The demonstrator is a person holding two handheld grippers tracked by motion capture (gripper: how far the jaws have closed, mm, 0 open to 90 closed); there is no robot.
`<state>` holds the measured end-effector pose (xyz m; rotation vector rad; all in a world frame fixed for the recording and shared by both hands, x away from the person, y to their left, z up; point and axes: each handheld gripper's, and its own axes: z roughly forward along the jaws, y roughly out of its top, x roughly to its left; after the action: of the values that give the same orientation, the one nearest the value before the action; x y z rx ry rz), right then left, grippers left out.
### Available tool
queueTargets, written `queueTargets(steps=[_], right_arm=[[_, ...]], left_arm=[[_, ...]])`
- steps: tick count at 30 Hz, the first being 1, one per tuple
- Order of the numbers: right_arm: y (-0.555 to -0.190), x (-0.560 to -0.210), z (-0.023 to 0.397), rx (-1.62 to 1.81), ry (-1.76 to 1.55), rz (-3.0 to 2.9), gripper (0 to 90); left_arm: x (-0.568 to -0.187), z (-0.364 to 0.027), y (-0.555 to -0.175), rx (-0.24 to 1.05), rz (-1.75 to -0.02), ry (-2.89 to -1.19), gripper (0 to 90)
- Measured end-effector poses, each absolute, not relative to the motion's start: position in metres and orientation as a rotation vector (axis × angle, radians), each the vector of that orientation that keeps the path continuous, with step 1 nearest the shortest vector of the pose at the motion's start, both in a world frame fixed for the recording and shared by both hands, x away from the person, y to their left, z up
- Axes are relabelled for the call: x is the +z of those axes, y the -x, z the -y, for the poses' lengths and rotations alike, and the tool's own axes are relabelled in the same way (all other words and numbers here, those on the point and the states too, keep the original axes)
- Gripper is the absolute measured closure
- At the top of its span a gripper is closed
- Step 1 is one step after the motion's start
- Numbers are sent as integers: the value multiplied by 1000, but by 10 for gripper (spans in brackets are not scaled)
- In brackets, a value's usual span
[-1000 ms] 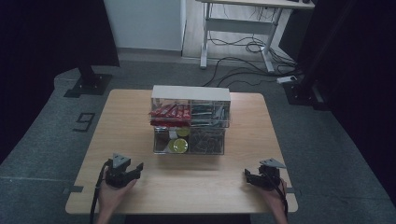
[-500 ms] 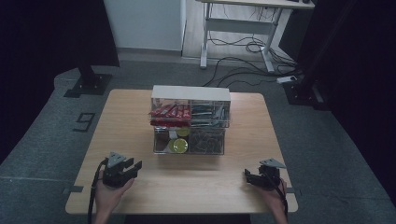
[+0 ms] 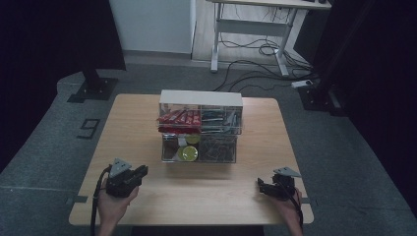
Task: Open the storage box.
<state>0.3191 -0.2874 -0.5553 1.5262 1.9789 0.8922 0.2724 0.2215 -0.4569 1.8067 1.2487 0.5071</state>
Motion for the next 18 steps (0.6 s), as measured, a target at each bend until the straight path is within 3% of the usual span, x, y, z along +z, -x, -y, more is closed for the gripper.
queueTargets(steps=[18], right_arm=[[-319, -555, 287, 894, -1529, -1979, 153]], left_arm=[[-423, -205, -281, 528, -1146, -1810, 899]])
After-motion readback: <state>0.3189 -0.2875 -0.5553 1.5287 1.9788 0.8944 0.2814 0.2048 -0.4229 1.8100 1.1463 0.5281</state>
